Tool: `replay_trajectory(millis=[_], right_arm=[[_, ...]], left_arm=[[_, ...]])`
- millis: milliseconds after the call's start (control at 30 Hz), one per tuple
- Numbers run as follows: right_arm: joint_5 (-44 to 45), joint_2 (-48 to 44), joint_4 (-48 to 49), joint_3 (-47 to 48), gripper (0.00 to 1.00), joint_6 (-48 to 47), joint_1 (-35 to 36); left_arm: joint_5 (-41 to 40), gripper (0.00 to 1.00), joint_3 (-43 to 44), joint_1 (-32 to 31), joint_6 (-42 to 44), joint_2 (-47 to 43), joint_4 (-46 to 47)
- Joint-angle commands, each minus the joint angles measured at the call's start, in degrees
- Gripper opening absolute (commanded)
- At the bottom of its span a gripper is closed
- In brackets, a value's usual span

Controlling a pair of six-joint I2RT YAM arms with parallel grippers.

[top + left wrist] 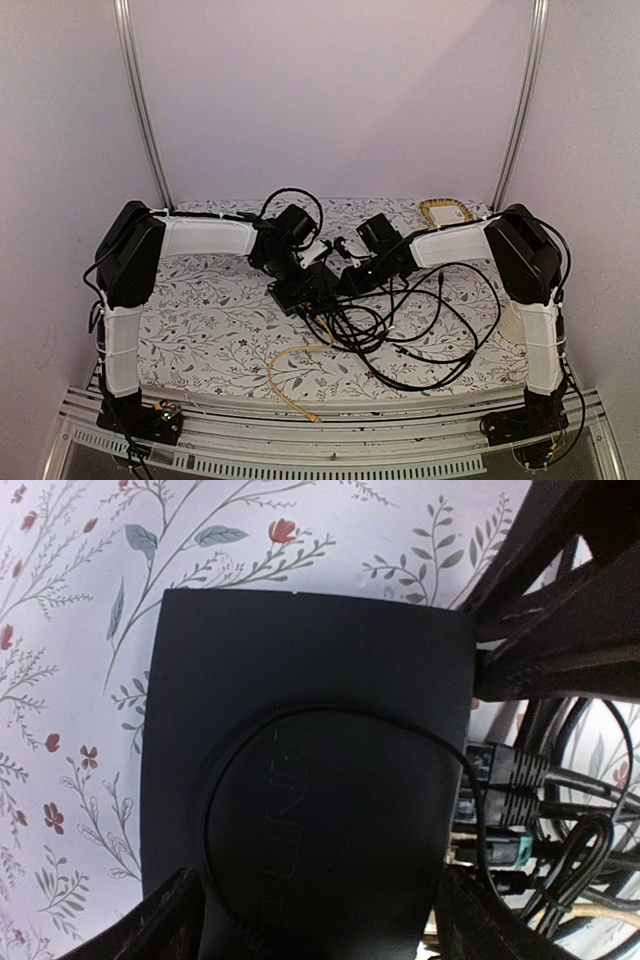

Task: Pull the plug from the switch port
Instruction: Hold the switch port at the center of the board.

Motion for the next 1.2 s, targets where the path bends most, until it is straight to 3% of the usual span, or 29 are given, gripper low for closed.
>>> replay_trajectory(millis=[0, 1167], right_arm=[[-1.99, 1.02, -0.66, 1.72, 0.14, -0.35, -0.12], [-4.73, 3.28, -2.56, 3.29, 0.03, -0.15, -0.09]], left_arm=[[-4.56, 0.81, 1.01, -0.47, 1.19, 1.22, -0.97], [-8.83, 0.81, 0.74, -2.6, 1.58, 3.94, -0.58]])
